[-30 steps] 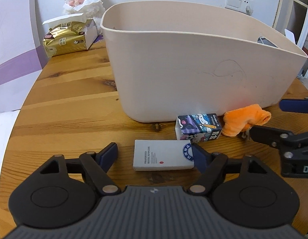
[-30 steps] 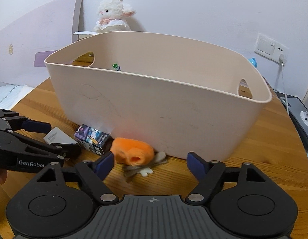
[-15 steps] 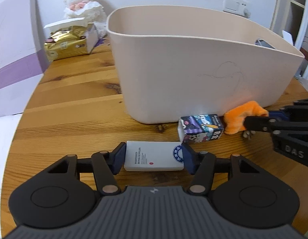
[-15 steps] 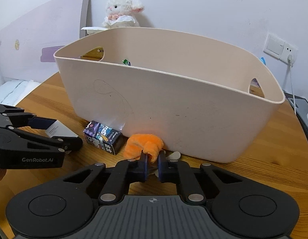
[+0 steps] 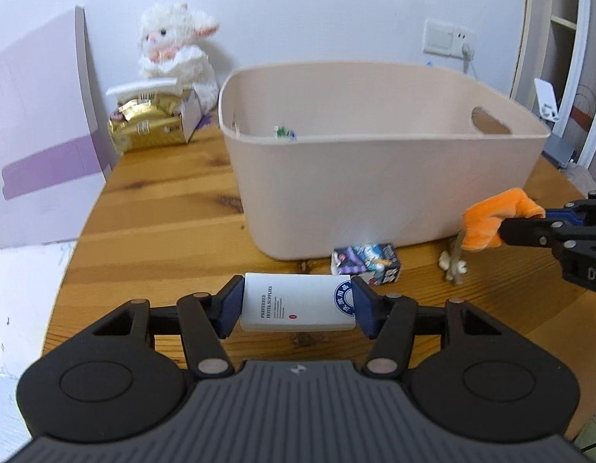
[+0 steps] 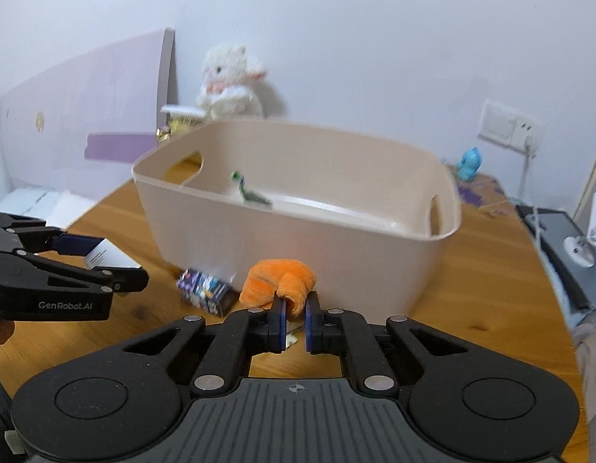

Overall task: Organize objects
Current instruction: 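Grasp the white card box with the left tool while the right tool grasps the orange cloth, then lift both items into the basket and open both tools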

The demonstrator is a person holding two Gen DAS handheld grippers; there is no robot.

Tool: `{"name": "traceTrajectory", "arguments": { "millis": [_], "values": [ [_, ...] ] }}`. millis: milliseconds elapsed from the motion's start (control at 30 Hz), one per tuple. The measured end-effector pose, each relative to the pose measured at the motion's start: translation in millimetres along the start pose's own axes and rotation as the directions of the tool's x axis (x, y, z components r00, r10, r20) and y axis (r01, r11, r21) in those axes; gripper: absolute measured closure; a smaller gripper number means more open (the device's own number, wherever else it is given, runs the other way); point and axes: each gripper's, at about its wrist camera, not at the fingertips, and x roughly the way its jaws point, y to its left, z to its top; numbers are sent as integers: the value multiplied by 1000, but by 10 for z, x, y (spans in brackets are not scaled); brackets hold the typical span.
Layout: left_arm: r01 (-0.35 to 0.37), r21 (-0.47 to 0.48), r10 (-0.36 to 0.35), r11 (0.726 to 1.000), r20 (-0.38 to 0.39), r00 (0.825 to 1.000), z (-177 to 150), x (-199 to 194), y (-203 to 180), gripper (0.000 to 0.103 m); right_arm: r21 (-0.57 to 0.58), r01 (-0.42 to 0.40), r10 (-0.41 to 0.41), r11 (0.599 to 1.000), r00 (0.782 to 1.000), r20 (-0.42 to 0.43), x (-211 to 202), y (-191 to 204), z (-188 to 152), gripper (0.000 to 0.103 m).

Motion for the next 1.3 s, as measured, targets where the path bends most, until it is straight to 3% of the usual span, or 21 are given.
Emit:
{"name": "traceTrajectory", "arguments": {
  "millis": [367, 667, 900, 1233, 1267, 1300],
  "values": [
    [-24, 27, 20, 999, 135, 991, 336, -439, -106, 43, 40, 49, -54, 998, 988, 141, -438, -265, 291, 94],
    [-55, 55, 43, 997, 213, 976, 824, -364, -222, 42, 81, 93, -107, 992, 977, 186, -223, -560, 619, 94],
    [-68, 55, 57, 996, 188, 981, 1125, 79, -340, 42, 103, 125, -138, 987, 981, 136, 188, -721, 717, 94],
    [-95, 59, 93, 994, 35, 995, 1162, 807, -318, 42, 87, 145, -145, 986, 989, -9, 815, -752, 623, 94],
    [-97, 62, 96, 993, 20, 995, 1149, 860, -316, 42, 88, 142, -142, 986, 990, -7, 825, -756, 611, 93],
    [-94, 61, 94, 994, 15, 996, 1140, 882, -315, 42, 88, 143, -143, 986, 990, -5, 822, -753, 611, 75]
  ]
}}
